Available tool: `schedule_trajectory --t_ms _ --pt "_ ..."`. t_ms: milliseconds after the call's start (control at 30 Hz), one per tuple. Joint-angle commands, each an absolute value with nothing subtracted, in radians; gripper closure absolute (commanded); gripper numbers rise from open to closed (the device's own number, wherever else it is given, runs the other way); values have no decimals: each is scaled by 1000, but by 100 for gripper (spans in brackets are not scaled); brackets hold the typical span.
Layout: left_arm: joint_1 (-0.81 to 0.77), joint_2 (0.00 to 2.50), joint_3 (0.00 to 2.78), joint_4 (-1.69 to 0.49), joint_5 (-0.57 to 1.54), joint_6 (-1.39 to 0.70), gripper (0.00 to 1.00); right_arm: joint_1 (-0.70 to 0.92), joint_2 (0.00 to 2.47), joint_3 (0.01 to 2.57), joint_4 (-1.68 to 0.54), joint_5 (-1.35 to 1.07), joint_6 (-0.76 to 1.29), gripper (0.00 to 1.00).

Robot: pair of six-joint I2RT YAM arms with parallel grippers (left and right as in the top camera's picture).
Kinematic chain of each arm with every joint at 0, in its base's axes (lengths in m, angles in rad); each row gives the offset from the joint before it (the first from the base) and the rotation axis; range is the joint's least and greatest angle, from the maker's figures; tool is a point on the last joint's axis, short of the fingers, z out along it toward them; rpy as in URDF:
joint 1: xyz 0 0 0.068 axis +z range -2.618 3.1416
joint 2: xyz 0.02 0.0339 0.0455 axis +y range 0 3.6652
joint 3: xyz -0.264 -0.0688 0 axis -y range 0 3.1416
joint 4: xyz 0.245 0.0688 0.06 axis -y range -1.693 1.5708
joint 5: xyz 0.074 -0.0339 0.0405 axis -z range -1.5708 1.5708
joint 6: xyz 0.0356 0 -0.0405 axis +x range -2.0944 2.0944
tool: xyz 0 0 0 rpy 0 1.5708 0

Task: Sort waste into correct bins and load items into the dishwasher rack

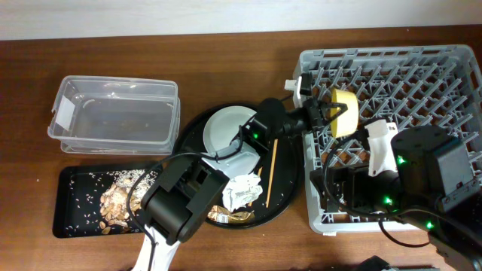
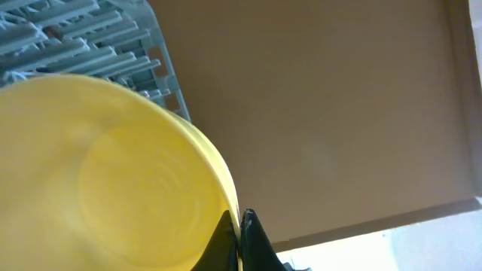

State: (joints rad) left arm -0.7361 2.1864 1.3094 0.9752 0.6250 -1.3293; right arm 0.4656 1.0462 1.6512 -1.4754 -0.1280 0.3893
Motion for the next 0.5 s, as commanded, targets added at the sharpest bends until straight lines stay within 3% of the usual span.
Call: schedule_trajectory --t_ms 0,167,333,400,467 --pt "-744 2210 1322 971 648 -1331 100 470 1041 1653 -1478 -119 389 2" --pt "-755 2210 1322 948 654 -1331 100 470 1041 1653 -1478 -119 389 2" --pt "-650 2210 1321 939 652 -1355 98 470 1041 1653 -1478 -118 389 2" --pt "-629 2210 1321 939 669 -1360 89 470 1040 1653 -1478 -118 389 2" --pt "-625 2210 1321 939 691 -1365 59 470 1041 1653 -1478 -118 390 2"
